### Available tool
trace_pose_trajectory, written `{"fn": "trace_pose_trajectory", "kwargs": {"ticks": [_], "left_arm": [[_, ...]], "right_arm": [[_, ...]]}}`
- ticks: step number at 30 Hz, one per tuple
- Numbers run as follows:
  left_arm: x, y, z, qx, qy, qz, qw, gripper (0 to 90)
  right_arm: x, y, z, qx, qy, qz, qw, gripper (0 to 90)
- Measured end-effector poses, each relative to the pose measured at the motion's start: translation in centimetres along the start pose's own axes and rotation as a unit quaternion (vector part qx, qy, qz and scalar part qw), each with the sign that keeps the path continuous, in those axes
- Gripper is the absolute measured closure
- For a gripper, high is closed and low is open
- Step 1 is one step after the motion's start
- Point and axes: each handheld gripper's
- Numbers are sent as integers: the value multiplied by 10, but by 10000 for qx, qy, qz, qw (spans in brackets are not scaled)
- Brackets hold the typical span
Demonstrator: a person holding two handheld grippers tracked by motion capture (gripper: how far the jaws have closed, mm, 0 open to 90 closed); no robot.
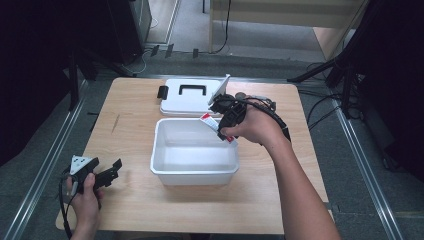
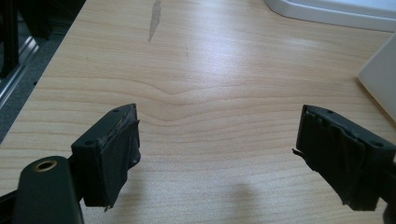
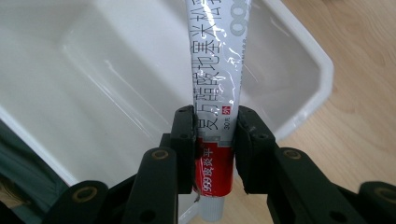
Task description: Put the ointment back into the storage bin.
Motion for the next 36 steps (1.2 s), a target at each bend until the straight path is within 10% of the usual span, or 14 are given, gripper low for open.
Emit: {"fn": "trace_pose_trajectory", "kwargs": {"ticks": [4,12,36], "left_arm": [[0,0,0,3,3,1,10000,143],[0,0,0,8,-1,1,10000,142],[0,0,0,-16,15,4,10000,142]], "right_arm": [[-2,6,0,702,-273,-135,9971,720],[-15,14,2,1829,-633,-188,9809,720],[-66,29,8,2166,-134,-324,9756,724]]}}
Point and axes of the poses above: each handheld gripper's, and its own axes: x roughly backward along the jaws, z roughly out of its underside, y roughly to its left, and after that the axes turned 12 degrees about z, right-handed
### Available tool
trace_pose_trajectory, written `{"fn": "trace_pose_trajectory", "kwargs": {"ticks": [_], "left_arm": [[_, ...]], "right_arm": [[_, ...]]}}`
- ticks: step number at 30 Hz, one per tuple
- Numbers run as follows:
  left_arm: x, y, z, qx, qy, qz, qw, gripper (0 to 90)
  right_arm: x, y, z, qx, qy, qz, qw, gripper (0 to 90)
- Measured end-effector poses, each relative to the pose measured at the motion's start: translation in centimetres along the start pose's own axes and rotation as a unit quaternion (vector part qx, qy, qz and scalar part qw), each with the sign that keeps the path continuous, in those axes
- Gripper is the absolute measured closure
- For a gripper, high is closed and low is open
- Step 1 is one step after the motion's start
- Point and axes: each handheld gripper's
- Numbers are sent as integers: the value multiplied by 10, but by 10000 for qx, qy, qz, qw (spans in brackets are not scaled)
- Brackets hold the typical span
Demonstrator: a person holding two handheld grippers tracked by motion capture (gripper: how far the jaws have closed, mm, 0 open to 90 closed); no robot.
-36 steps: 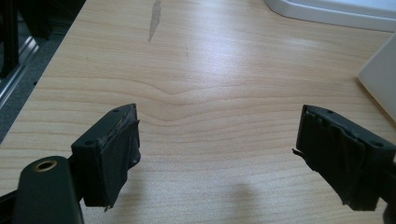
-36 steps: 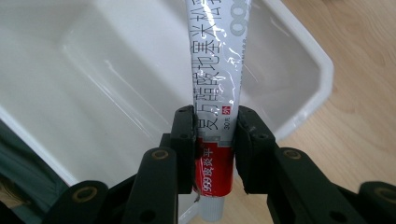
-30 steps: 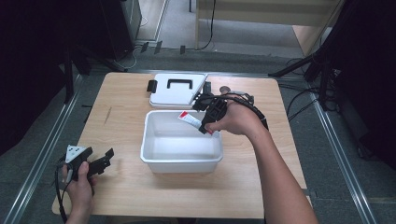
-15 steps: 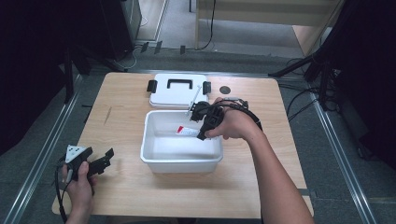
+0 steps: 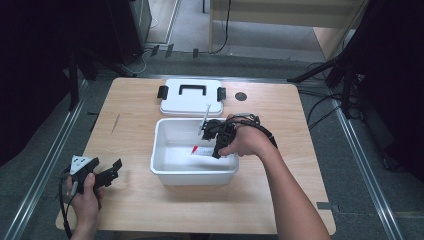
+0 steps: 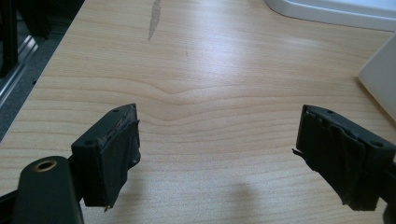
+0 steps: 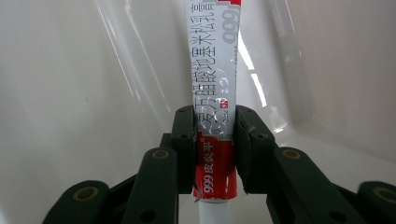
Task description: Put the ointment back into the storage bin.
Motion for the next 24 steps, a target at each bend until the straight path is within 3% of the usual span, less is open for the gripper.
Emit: {"fn": "trace_pose_trajectory", "kwargs": {"ticks": [13,20,24], "left_arm": [[0,0,0,-1,9,-2,10000,143],[0,0,0,-2,8,-1,10000,143],[0,0,0,12,4,-6,10000,143]], "right_arm": [[-10,10,-5,239,291,234,9990,723],[-20,18,-10,565,563,480,9957,721],[-21,19,-10,543,584,508,9955,721]]}}
Point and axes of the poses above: each handheld gripper's, and its own axes: x roughly backward along the jaws, z roughly out of its underside, y roughly to its left, and after that the axes turned 12 degrees about z, right-handed
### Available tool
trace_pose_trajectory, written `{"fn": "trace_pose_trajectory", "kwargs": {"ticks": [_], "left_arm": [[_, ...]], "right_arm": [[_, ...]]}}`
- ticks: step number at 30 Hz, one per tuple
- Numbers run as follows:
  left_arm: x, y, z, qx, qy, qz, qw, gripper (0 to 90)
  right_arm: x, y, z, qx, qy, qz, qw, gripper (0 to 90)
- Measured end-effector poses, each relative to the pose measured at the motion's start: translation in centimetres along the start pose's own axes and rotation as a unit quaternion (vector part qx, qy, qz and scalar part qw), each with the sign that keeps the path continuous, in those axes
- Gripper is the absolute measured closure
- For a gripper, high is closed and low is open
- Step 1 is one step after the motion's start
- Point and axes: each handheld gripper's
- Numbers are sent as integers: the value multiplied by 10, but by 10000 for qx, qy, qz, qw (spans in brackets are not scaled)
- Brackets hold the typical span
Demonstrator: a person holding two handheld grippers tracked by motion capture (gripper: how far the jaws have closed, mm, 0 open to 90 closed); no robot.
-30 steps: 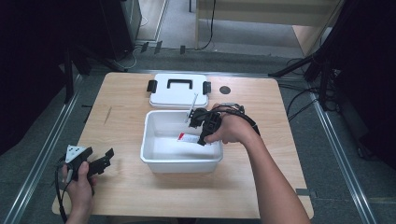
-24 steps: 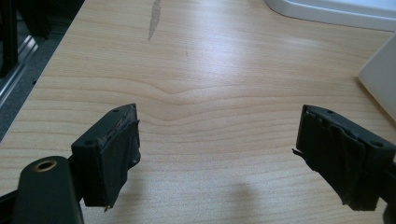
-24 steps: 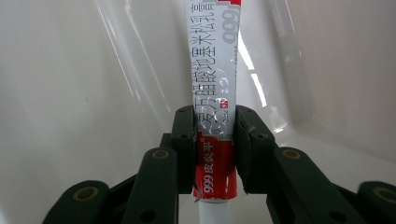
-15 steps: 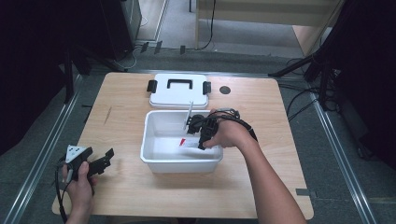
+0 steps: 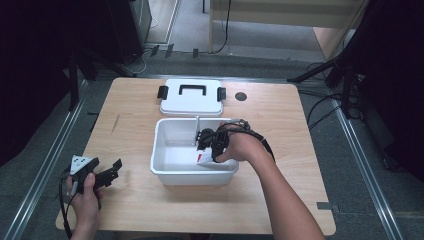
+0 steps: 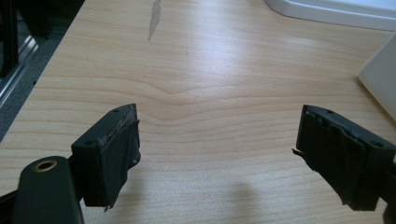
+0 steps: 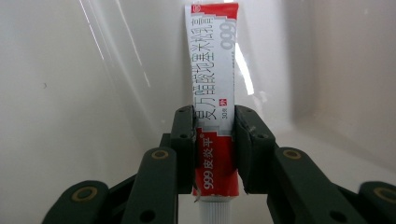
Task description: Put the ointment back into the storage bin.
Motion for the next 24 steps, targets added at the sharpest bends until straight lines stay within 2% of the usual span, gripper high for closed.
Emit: {"fn": "trace_pose_trajectory", "kwargs": {"ticks": [13,15,19,21,24], "left_arm": [[0,0,0,1,1,1,10000,143],[0,0,0,1,-4,-1,10000,143],[0,0,0,-6,1,0,10000,143],[0,0,0,-18,5,5,10000,143],[0,0,0,-17,6,4,10000,142]], "right_arm": [[0,0,1,-54,-15,-69,10000,712],[1,0,1,-55,-14,-71,10000,756],[3,0,2,-49,-64,-87,9999,776],[4,-1,3,-39,-97,-77,9999,756],[6,-3,4,-153,-186,-136,9996,680]]}}
Point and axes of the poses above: each handheld gripper's, and its own axes: x roughly backward along the jaws, z roughly out of its underside, y roughly to its left, and after that the axes turned 12 degrees about z, right-handed
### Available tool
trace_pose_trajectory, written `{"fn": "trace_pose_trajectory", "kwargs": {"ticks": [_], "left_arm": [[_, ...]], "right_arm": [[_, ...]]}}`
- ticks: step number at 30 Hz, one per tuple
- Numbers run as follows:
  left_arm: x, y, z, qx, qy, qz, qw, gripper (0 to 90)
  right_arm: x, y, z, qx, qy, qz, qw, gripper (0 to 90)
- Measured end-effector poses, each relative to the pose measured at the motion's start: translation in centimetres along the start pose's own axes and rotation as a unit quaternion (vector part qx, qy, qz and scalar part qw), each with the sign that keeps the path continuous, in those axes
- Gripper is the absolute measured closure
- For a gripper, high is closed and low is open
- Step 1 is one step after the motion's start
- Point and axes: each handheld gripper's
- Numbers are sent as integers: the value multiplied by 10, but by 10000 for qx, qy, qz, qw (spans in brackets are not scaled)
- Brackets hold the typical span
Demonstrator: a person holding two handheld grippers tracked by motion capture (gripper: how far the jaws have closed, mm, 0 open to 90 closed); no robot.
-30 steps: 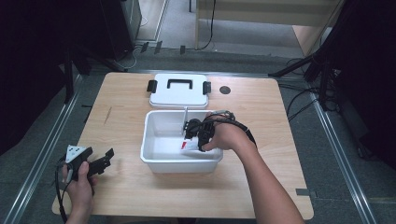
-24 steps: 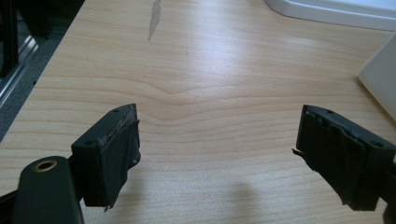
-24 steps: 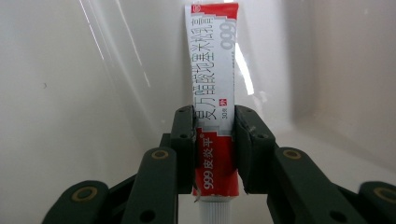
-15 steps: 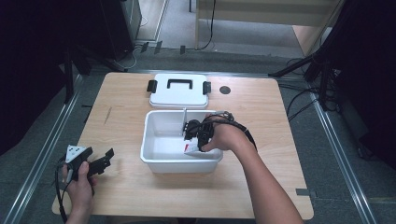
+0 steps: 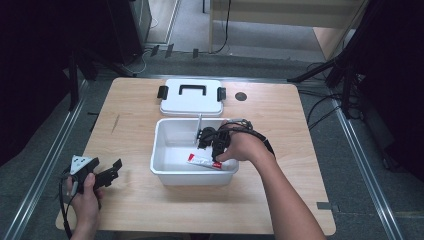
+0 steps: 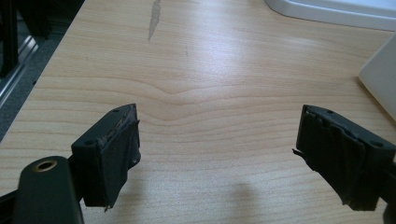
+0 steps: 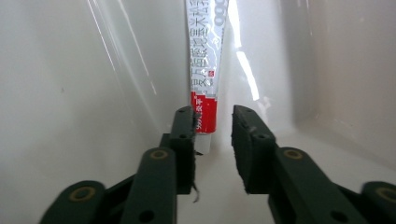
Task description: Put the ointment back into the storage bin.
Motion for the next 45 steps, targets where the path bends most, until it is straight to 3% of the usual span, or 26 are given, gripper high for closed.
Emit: {"fn": "trace_pose_trajectory", "kwargs": {"ticks": [5,9,12,13,14,16,17,19,22,25,26,27,28,30,34,35,36,38,39,40,44,45], "left_arm": [[0,0,0,17,-11,0,10000,143],[0,0,0,20,-7,0,10000,142],[0,0,0,20,-14,0,10000,142],[0,0,0,20,-14,0,10000,143],[0,0,0,20,-26,2,10000,143],[0,0,0,25,-29,3,10000,142],[0,0,0,24,-30,4,10000,142],[0,0,0,34,-32,7,10000,143],[0,0,0,35,-28,10,10000,142],[0,0,0,41,-32,12,10000,142],[0,0,0,42,-27,14,10000,142],[0,0,0,42,-27,14,10000,142],[0,0,0,45,-30,14,10000,142],[0,0,0,46,-28,13,10000,142],[0,1,0,32,-17,17,10000,142],[0,1,0,32,-17,17,10000,142],[0,0,0,23,-14,12,10000,142],[0,0,0,36,-32,8,10000,142],[0,0,0,36,-32,8,10000,142],[0,0,0,16,-16,9,10000,142],[0,0,0,21,-13,7,10000,143],[0,0,0,21,-13,7,10000,142]], "right_arm": [[13,-4,4,-174,-429,49,9989,546],[31,-7,9,-426,-830,50,9956,421],[44,-9,14,-662,-1045,222,9921,304],[44,-9,14,-662,-1045,222,9921,304],[52,-10,18,-871,-1095,371,9895,226],[60,-10,23,-1015,-1199,522,9862,143],[60,-10,23,-1015,-1199,522,9862,143],[69,-13,35,-1060,-1531,628,9805,12],[77,-18,49,-1391,-1990,563,9685,0],[81,-22,65,-1708,-2253,758,9562,0],[81,-23,70,-1799,-2280,816,9534,0],[81,-23,70,-1799,-2280,816,9534,0],[80,-24,81,-1946,-2318,959,9483,0],[79,-25,91,-2142,-2368,1077,9415,0],[73,-27,113,-2418,-2481,1238,9299,0],[73,-27,113,-2418,-2481,1238,9299,0],[69,-28,124,-2566,-2519,1289,9242,0],[64,-28,137,-2716,-2547,1329,9185,0],[64,-28,137,-2716,-2547,1329,9185,0],[59,-27,149,-2887,-2561,1409,9117,0],[47,-26,173,-3299,-2628,1514,8940,0],[45,-26,180,-3389,-2628,1498,8909,0]]}}
Point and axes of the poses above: each handheld gripper's, and its own axes: x roughly backward along the jaws, z roughly out of its underside, y roughly to its left, and after that the axes turned 12 degrees about z, right-handed
